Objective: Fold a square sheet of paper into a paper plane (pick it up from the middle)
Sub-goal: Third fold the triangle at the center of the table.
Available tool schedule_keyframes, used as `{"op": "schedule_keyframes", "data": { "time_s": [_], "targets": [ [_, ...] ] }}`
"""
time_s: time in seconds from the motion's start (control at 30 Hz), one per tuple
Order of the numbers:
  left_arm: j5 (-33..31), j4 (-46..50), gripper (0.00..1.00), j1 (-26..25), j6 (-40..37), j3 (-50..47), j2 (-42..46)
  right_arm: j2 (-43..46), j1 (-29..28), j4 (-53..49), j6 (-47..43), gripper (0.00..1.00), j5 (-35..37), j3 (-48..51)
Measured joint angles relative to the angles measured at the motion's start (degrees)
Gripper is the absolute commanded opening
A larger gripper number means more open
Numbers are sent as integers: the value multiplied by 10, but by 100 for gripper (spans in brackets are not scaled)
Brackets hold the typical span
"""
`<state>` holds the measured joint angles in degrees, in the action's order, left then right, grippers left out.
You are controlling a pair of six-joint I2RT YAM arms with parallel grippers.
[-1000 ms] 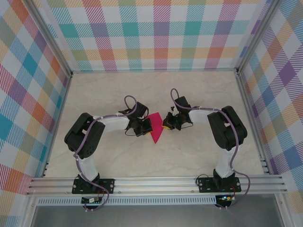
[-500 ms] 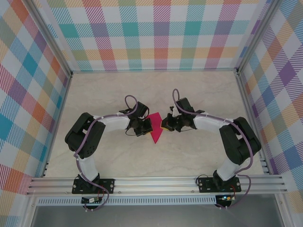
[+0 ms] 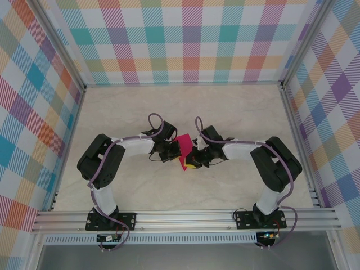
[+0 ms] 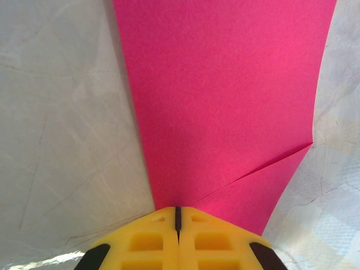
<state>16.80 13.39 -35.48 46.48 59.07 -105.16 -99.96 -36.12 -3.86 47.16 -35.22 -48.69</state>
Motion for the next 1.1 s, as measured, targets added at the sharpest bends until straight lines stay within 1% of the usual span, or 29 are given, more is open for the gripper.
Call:
{"op": "schedule_keyframes", "data": {
  "time_s": [0.37, 1.1],
  "targets": [
    [0, 0, 2, 0, 0, 0, 0, -27, 0, -2, -9, 5, -4, 0],
    [-2, 0, 2, 0, 0, 0, 0, -37, -1, -8, -27, 5, 3, 3]
  ]
}}
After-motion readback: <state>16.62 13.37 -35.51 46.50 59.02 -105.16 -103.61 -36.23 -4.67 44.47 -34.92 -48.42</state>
